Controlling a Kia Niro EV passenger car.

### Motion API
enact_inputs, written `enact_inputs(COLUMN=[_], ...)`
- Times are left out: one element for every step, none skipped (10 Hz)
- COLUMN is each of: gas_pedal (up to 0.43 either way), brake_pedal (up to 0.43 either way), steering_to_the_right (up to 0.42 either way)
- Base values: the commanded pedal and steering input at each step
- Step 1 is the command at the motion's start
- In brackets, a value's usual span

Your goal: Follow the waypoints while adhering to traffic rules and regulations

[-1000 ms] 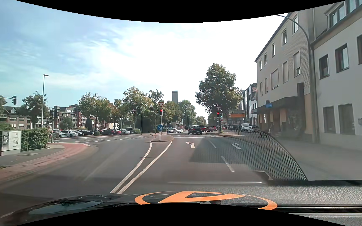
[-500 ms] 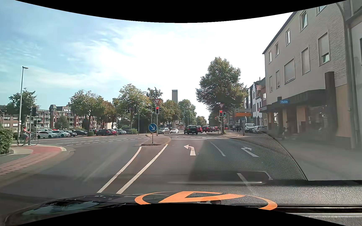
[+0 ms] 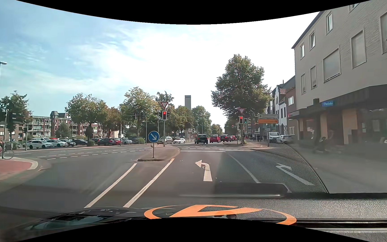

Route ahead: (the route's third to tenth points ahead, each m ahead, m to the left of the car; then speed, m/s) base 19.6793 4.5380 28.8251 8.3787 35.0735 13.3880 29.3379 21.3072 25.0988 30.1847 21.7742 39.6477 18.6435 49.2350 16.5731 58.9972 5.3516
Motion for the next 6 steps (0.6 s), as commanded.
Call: enact_inputs(gas_pedal=[0.0,0.0,0.0,0.0,0.0,0.0], brake_pedal=[0.207,0.207,0.201,0.201,0.195,0.189], steering_to_the_right=[-0.012,-0.013,-0.014,-0.015,-0.014,-0.014])
